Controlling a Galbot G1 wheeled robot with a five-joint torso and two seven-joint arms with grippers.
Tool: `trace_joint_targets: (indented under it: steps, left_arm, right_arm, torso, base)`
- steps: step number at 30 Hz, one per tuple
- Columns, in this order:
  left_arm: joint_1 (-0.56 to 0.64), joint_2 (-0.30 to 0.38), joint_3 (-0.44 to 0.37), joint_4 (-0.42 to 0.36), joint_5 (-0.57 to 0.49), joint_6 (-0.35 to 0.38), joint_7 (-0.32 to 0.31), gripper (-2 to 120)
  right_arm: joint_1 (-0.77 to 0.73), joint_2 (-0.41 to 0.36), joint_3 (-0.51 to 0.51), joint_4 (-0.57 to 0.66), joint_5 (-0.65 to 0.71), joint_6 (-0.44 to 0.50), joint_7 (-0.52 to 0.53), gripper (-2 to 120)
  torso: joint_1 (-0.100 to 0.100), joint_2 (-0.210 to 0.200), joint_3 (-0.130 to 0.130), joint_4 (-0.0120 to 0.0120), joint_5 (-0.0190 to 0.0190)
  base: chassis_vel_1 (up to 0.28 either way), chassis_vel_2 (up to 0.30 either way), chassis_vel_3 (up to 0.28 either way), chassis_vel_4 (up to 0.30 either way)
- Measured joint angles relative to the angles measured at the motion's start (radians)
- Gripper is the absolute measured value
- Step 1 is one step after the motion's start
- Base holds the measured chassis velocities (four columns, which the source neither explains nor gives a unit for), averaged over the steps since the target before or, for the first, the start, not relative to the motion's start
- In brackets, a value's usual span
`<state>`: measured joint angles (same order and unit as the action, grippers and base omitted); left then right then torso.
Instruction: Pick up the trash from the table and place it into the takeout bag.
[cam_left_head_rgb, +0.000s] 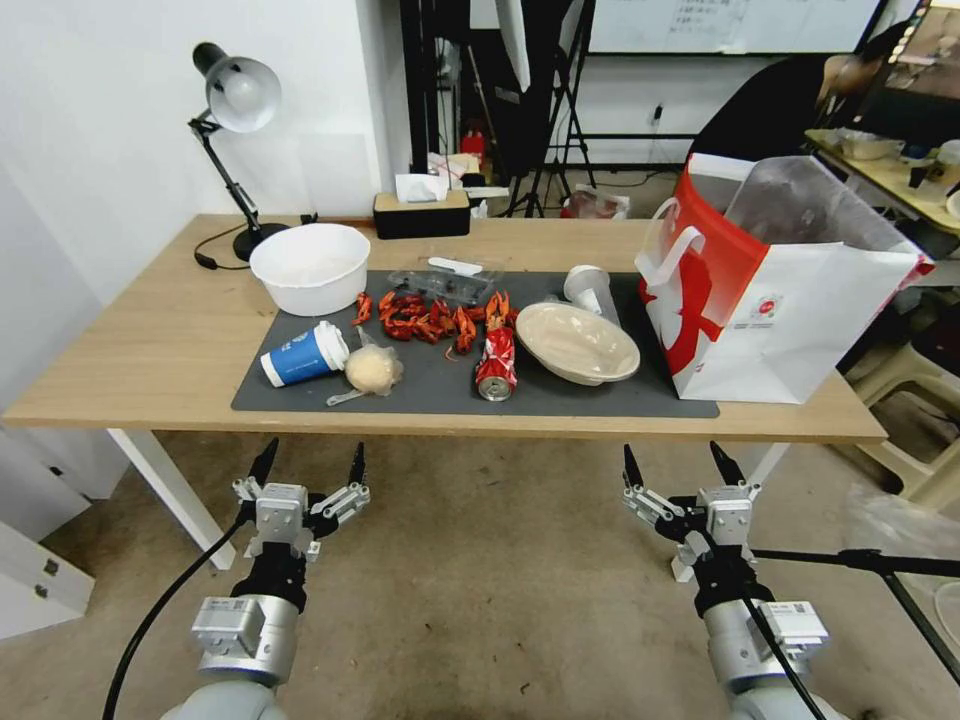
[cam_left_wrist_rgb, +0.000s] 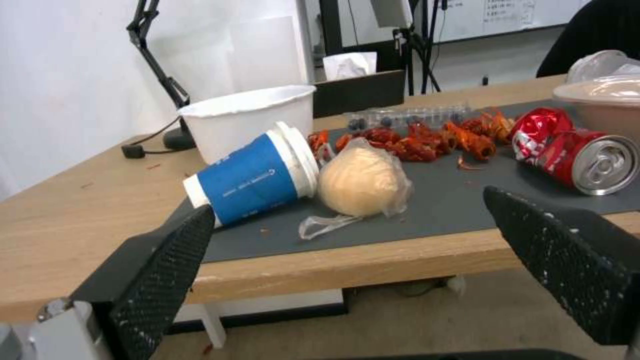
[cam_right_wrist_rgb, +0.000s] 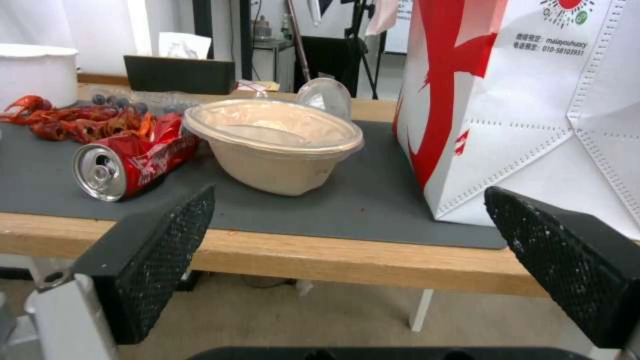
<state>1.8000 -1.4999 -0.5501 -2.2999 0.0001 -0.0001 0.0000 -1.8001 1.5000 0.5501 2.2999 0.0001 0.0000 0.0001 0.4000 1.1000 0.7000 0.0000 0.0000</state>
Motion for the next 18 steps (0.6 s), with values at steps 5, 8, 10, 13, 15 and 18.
trace_joint_targets:
  steps: [5, 8, 10, 13, 15, 18]
  left_arm:
    - [0.000, 0.000, 0.000, 0.000, 0.000, 0.000, 0.000, 100]
    - [0.000, 0.000, 0.000, 0.000, 0.000, 0.000, 0.000, 100]
    - [0.000, 0.000, 0.000, 0.000, 0.000, 0.000, 0.000, 100]
    - [0.000, 0.000, 0.000, 0.000, 0.000, 0.000, 0.000, 100]
    - [0.000, 0.000, 0.000, 0.000, 0.000, 0.000, 0.000, 100]
    - [0.000, 0.000, 0.000, 0.000, 0.000, 0.000, 0.000, 100]
  right_arm:
    - [0.000, 0.000, 0.000, 0.000, 0.000, 0.000, 0.000, 100]
    - [0.000, 0.000, 0.000, 0.000, 0.000, 0.000, 0.000, 100]
    - [0.000, 0.000, 0.000, 0.000, 0.000, 0.000, 0.000, 100]
    - [0.000, 0.000, 0.000, 0.000, 0.000, 0.000, 0.000, 100]
    - [0.000, 0.000, 0.000, 0.000, 0.000, 0.000, 0.000, 100]
    - [0.000, 0.000, 0.000, 0.000, 0.000, 0.000, 0.000, 100]
  torso:
    - [0.000, 0.000, 0.000, 0.0000, 0.0000]
    - [0.000, 0.000, 0.000, 0.0000, 0.0000]
    - [0.000, 0.000, 0.000, 0.0000, 0.0000]
    - [0.000, 0.000, 0.000, 0.0000, 0.0000]
    - [0.000, 0.000, 0.000, 0.0000, 0.0001]
    - [0.000, 0.000, 0.000, 0.0000, 0.0000]
  base:
    - [0.000, 0.000, 0.000, 0.000]
    - [0.000, 0.000, 0.000, 0.000]
    - [0.000, 0.000, 0.000, 0.000]
    - [0.000, 0.000, 0.000, 0.000]
    - [0.000, 0.000, 0.000, 0.000]
    - [0.000, 0.000, 0.000, 0.000]
